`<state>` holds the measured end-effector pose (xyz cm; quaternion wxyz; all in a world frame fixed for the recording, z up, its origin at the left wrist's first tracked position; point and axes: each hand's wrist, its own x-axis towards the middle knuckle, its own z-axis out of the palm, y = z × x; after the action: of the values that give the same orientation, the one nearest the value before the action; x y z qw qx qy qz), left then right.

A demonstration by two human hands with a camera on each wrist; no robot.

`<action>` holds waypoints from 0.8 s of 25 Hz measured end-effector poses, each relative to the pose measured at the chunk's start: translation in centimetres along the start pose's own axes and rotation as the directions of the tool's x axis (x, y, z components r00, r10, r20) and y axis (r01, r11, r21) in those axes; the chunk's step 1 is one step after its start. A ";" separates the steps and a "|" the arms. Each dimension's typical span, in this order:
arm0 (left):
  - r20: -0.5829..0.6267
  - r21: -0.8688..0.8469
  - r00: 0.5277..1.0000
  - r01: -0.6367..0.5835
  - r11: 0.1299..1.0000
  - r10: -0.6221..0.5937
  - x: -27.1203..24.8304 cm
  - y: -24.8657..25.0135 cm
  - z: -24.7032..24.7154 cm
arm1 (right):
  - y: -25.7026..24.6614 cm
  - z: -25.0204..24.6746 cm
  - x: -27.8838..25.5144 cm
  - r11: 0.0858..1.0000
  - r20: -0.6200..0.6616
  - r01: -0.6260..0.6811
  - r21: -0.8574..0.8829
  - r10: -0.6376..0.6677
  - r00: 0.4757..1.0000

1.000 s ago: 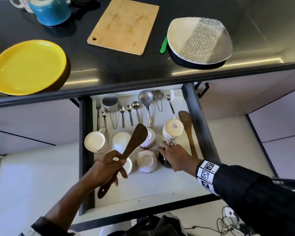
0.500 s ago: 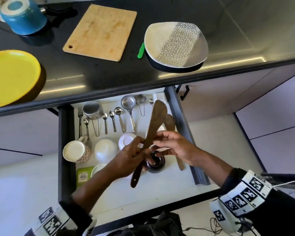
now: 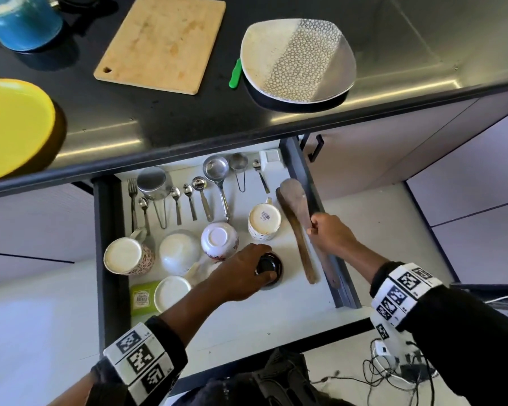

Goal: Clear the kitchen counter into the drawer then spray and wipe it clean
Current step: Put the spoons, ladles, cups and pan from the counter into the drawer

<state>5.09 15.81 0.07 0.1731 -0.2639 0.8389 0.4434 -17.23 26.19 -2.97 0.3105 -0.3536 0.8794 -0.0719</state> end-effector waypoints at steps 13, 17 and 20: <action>-0.010 -0.082 0.996 0.088 0.993 -0.089 -1.1 -2.9 -0.4 | -0.7 4.6 4.9 0.984 0.095 -0.179 -0.004 0.178 0.979; -0.014 -0.069 0.994 0.103 0.992 -0.104 -1.0 -3.2 -0.7 | -1.3 4.7 4.6 0.987 -0.013 -0.159 -0.031 0.159 0.987; -0.032 -0.059 0.996 0.082 0.995 -0.084 -1.1 -2.9 -1.3 | -2.2 4.0 4.1 0.986 -0.072 -0.153 -0.068 0.148 0.986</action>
<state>7.57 13.66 -0.51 0.1693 -0.3109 0.8170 0.4551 -15.81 22.20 -7.41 0.2724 -0.2946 0.9156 -0.0278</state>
